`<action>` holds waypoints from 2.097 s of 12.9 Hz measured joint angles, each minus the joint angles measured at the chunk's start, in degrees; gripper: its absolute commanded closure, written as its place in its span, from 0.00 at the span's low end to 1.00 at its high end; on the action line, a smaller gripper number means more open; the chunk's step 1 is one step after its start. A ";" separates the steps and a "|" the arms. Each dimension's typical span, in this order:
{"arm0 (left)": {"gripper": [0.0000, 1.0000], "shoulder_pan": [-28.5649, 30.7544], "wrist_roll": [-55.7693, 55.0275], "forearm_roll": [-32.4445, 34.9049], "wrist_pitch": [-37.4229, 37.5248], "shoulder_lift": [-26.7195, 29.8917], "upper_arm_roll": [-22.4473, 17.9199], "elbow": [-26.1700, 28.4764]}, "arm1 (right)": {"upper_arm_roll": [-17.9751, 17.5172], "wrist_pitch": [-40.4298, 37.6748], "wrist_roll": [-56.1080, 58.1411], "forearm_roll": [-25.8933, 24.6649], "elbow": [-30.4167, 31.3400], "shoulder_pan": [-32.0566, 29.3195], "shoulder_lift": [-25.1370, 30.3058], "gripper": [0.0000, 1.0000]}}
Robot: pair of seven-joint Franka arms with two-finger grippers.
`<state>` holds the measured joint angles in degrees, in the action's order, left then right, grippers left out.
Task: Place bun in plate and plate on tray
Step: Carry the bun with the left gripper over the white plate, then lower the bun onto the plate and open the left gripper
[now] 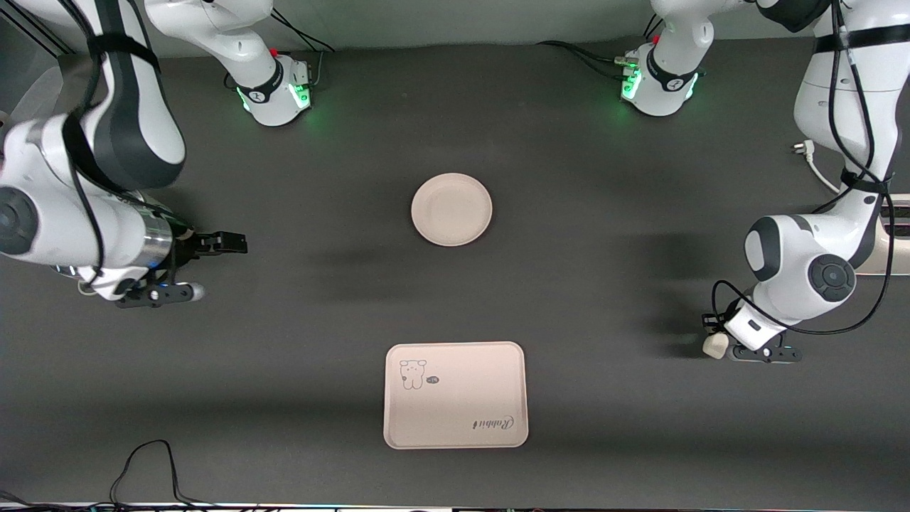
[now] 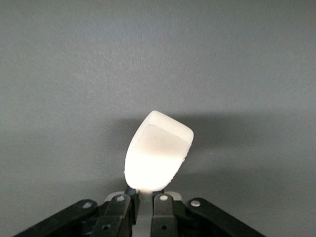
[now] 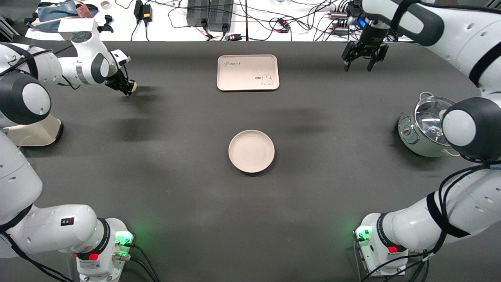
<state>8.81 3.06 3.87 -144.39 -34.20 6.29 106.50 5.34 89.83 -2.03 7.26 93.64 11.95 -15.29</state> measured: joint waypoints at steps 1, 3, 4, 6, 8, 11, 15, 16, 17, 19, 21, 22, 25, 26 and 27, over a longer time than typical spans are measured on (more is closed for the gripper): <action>0.96 -0.04 -0.29 0.00 0.50 0.80 0.11 -0.03 | -0.04 -1.18 0.00 1.44 -0.06 0.31 -0.31 0.00; 0.96 -0.08 -2.69 -0.07 6.01 3.58 1.38 -0.40 | -0.17 -1.96 -0.22 3.01 -0.12 1.86 -0.43 0.00; 0.96 -0.12 -5.35 -0.09 10.28 5.98 2.85 -0.77 | -0.21 -1.91 -0.47 3.09 -0.15 2.94 -0.78 0.00; 0.96 -0.27 -13.48 -0.52 19.10 12.24 7.48 -1.35 | -0.26 -1.85 -0.92 3.09 -0.21 3.95 -2.36 0.00; 0.96 -0.64 -23.37 -2.75 27.88 18.97 14.35 -1.39 | 0.00 -1.85 -0.92 3.09 -0.24 3.84 -4.38 0.00; 0.95 -1.46 -42.59 -4.42 32.66 24.59 27.26 -0.98 | 0.00 -1.90 -0.92 3.09 -0.51 4.50 -4.99 0.00; 0.96 -8.95 -66.08 -4.19 25.37 22.54 38.37 1.11 | 0.37 -1.99 -0.92 3.09 -0.66 4.54 -5.02 0.00; 0.96 -12.70 -70.48 -3.21 23.61 20.85 38.53 1.63 | 0.45 -2.01 -0.92 3.09 -0.65 4.46 -5.04 0.00; 0.96 -16.28 -75.09 -1.20 21.78 18.47 38.55 2.04 | 0.52 -2.03 -0.92 3.08 -0.64 4.32 -5.14 0.00; 0.95 -22.34 -82.59 5.23 18.67 12.30 38.50 2.56 | 0.64 -2.03 -0.92 3.08 -0.65 4.09 -5.45 0.00; 0.90 -27.55 -88.89 12.91 14.29 5.05 37.48 2.63 | 0.68 -2.05 -0.92 3.07 -0.65 4.09 -5.59 0.00; 0.89 -30.30 -92.57 17.50 11.43 1.60 35.55 2.55 | 0.69 -2.07 -0.92 3.04 -0.65 4.08 -5.61 0.00; 0.38 -35.65 -98.44 24.84 5.64 -5.36 29.59 2.09 | 0.60 -1.97 -0.92 3.04 -0.71 4.16 -5.76 0.00; 0.00 -35.69 -98.49 24.93 5.50 -5.86 29.26 1.68 | 0.46 -1.94 -0.92 3.04 -0.75 4.20 -5.78 0.00; 0.00 -35.67 -98.52 24.94 5.61 -5.73 29.15 1.09 | 0.36 -1.94 -0.92 3.04 -0.75 4.24 -5.83 0.00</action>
<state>-26.86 -95.46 28.82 -138.78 -39.94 35.43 107.59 5.70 87.89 -2.95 10.30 92.88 16.19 -21.12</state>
